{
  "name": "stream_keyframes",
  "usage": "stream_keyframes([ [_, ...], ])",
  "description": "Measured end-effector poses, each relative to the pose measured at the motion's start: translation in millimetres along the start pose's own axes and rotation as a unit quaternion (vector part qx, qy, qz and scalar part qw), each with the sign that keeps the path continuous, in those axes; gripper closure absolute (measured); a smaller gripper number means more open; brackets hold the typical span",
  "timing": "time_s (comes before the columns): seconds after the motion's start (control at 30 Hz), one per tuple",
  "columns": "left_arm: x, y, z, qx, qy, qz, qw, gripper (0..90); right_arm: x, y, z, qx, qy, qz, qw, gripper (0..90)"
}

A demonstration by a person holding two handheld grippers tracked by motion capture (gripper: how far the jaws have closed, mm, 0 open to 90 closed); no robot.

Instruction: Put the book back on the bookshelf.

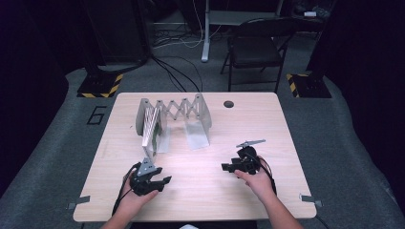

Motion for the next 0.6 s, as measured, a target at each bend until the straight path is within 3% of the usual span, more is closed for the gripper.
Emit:
stream_keyframes([
  [0.13, 5.5, -2.5, -5.6, -0.016, 0.000, -0.027, 0.9995, 44.2, 0.3, 0.2, -1.6, -0.001, -0.002, 0.009, 1.0000, 40.3],
  [0.23, 10.9, -2.3, -8.6, -0.018, -0.010, -0.037, 0.9991, 44.2, -1.3, -0.5, -2.1, -0.005, -0.001, 0.001, 1.0000, 40.2],
  [0.4, 16.8, -3.0, -14.7, -0.027, -0.006, -0.057, 0.9980, 44.2, 1.3, -0.2, -3.0, -0.004, -0.003, 0.010, 0.9999, 40.0],
  [0.6, 23.1, -2.2, -18.7, -0.030, -0.009, -0.070, 0.9971, 44.2, 2.2, -1.3, -2.3, -0.007, 0.000, 0.001, 1.0000, 39.7],
])
Point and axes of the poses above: each handheld gripper's, and its own axes: z roughly backward along the jaws, y roughly out of its top, x roughly to its right, the point moved 10 cm from there along -z, roughly forward along the jaws, and after that the axes turned 12 degrees about -x, right-handed, at the moved point
